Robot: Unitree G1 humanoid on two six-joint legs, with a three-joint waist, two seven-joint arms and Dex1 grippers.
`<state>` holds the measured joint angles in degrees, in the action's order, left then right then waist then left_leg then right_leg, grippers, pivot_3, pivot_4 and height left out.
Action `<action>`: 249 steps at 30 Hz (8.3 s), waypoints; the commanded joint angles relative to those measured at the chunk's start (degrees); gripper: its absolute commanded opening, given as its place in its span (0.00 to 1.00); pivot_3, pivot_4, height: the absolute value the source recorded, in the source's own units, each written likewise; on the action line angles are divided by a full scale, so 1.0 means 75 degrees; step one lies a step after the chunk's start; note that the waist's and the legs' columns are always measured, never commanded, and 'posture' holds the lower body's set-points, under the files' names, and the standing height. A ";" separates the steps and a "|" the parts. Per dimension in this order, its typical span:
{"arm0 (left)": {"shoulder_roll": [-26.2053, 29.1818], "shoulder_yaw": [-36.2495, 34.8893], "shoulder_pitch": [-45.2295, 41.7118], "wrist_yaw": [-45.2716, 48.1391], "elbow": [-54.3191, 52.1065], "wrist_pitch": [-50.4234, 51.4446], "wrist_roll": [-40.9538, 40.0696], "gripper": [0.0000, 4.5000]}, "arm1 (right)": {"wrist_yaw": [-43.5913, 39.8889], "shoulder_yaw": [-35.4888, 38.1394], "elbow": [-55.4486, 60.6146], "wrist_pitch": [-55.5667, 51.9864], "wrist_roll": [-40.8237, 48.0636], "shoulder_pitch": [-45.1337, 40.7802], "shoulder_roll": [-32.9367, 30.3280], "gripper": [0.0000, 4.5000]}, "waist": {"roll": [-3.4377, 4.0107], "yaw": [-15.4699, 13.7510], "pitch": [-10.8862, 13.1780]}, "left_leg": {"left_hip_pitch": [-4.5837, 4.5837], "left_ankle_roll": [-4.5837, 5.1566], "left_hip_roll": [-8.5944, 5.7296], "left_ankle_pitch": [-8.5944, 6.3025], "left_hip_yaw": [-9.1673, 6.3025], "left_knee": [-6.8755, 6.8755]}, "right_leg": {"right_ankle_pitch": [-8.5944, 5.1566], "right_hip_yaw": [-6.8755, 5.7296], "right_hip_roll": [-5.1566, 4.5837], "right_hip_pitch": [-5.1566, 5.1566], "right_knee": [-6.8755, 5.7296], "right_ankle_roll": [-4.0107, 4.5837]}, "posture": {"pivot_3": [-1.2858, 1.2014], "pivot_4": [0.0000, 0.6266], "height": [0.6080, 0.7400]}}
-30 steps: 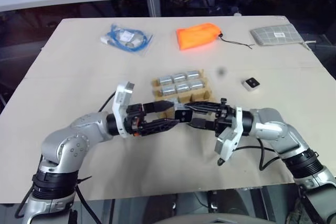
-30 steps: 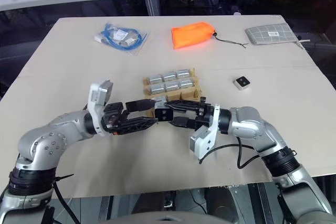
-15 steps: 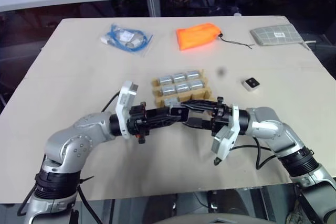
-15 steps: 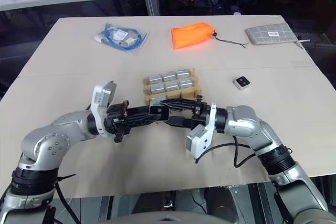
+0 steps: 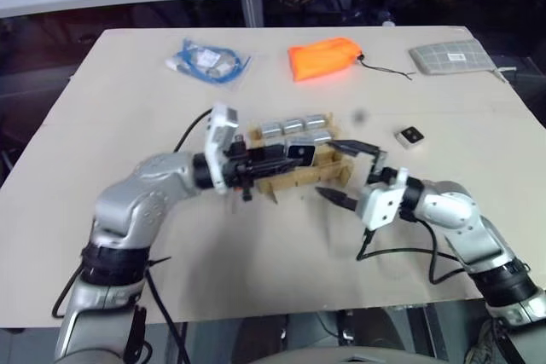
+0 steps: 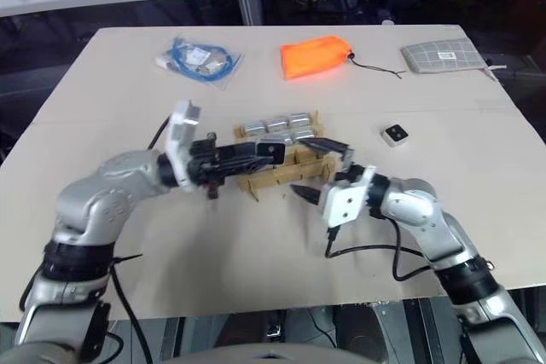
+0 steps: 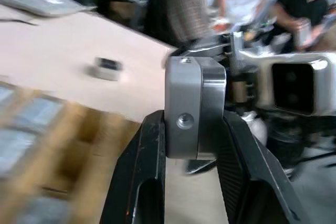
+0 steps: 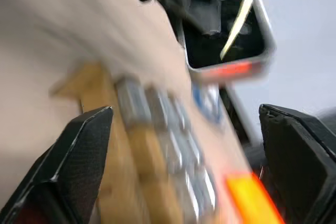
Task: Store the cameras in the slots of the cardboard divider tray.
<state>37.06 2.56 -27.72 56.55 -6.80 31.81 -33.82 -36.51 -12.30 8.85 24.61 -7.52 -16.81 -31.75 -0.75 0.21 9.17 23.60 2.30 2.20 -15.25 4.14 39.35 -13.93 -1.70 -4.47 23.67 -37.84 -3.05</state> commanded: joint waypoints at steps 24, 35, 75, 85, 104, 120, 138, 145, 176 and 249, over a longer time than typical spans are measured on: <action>-0.1122 0.0399 -0.0220 0.0166 0.1333 -0.1703 0.1638 0.17 | 0.0653 0.1592 0.2234 -0.2456 0.0861 0.1187 0.0061 0.98 | -0.0007 -0.0007 0.0006 | 0.0016 0.0007 0.0003 -0.0004 -0.0013 -0.0001 | 0.0000 -0.0005 0.0000 0.0007 0.0012 -0.0002 | 0.52 0.24 1.00; -0.1548 0.0384 0.0361 -0.0117 0.1367 -0.2278 0.1775 0.17 | 0.0555 0.1818 0.2260 -0.2663 0.1122 0.1143 -0.0045 0.98 | -0.0008 -0.0025 0.0005 | 0.0012 0.0010 0.0003 -0.0006 -0.0013 0.0001 | 0.0000 -0.0004 -0.0001 0.0004 0.0008 -0.0002 | 0.52 0.24 1.00; -0.2217 0.0466 0.0173 0.0376 0.2484 -0.3108 0.1957 0.17 | 0.1766 0.4789 0.5305 -0.9810 1.1625 0.2381 -0.3632 0.98 | -0.0038 -0.0149 -0.0020 | 0.0013 0.0062 0.0002 -0.0036 -0.0033 0.0009 | 0.0001 -0.0022 -0.0014 -0.0019 0.0020 -0.0003 | 0.52 0.24 1.00; -0.2324 0.0582 0.0012 0.0399 0.2882 -0.3207 0.2173 0.17 | 0.1872 0.4770 0.5371 -0.9685 1.1713 0.2492 -0.3748 0.98 | -0.0044 -0.0160 -0.0025 | 0.0011 0.0062 0.0001 -0.0036 -0.0038 0.0012 | 0.0001 -0.0028 -0.0015 -0.0025 0.0019 -0.0003 | 0.52 0.24 1.00; -0.2251 0.0298 -0.0053 0.0615 0.2608 -0.2915 0.1918 0.89 | 0.2151 0.4732 0.5465 -0.9597 1.2009 0.2513 -0.3960 1.00 | -0.0049 -0.0150 -0.0030 | 0.0011 0.0063 0.0001 -0.0036 -0.0053 0.0016 | 0.0001 -0.0039 -0.0019 -0.0033 0.0020 -0.0003 | 0.52 0.24 1.00; 0.1457 -0.0486 -0.0301 0.2362 -0.0557 -0.0131 0.0303 0.89 | 0.1990 0.2735 0.1971 -0.7077 0.5884 0.1301 -0.2288 1.00 | -0.0064 -0.0115 -0.0012 | 0.0017 0.0059 0.0006 -0.0034 -0.0028 0.0006 | -0.0001 -0.0017 -0.0003 -0.0005 0.0021 -0.0005 | 0.52 0.24 1.00; 0.3062 -0.1886 -0.0402 0.2015 -0.1939 0.1625 -0.1275 0.89 | 0.0183 0.1997 -0.6243 -0.3699 0.2945 -0.2290 -0.0092 1.00 | -0.0036 -0.0049 0.0041 | 0.0023 0.0025 0.0009 -0.0014 -0.0008 -0.0005 | -0.0001 0.0001 0.0000 0.0008 0.0031 -0.0004 | 0.52 0.24 1.00; 0.3105 -0.2141 -0.0066 0.1768 -0.2075 0.1683 -0.1507 0.90 | -0.0441 0.2275 -0.6595 -0.3532 0.3128 -0.2459 0.0109 0.71 | -0.0034 0.0071 0.0042 | 0.0016 0.0023 0.0009 -0.0013 -0.0008 -0.0005 | 0.0000 0.0003 0.0000 0.0006 0.0023 -0.0005 | 0.52 0.24 1.00; -0.1953 -0.1147 -0.0950 -0.1834 -0.0265 0.3927 -0.2982 0.90 | -0.0914 0.0011 0.0182 0.0352 0.0113 -0.1110 -0.0133 0.42 | -0.0018 0.0055 0.0050 | 0.0012 0.0017 0.0002 -0.0010 -0.0011 0.0013 | 0.0001 0.0002 -0.0009 0.0005 0.0003 -0.0006 | 0.52 0.24 1.00; -0.3320 0.0972 -0.1243 -0.0150 0.3236 -0.4257 0.2138 0.17 | 0.1895 0.6501 0.5038 -1.0536 1.2158 0.2748 -0.3632 0.99 | -0.0031 -0.0167 0.0053 | 0.0023 0.0070 -0.0008 -0.0040 -0.0020 0.0009 | 0.0002 -0.0008 -0.0018 -0.0007 0.0025 -0.0003 | 0.52 0.24 1.00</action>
<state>12.72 11.25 -36.33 55.71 17.37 3.46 -18.41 -24.09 33.11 44.66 -54.88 81.05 3.44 -58.33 -0.98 -1.05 9.57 23.81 2.85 2.14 -15.57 3.96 39.43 -13.91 -1.80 -4.61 23.61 -37.63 -3.08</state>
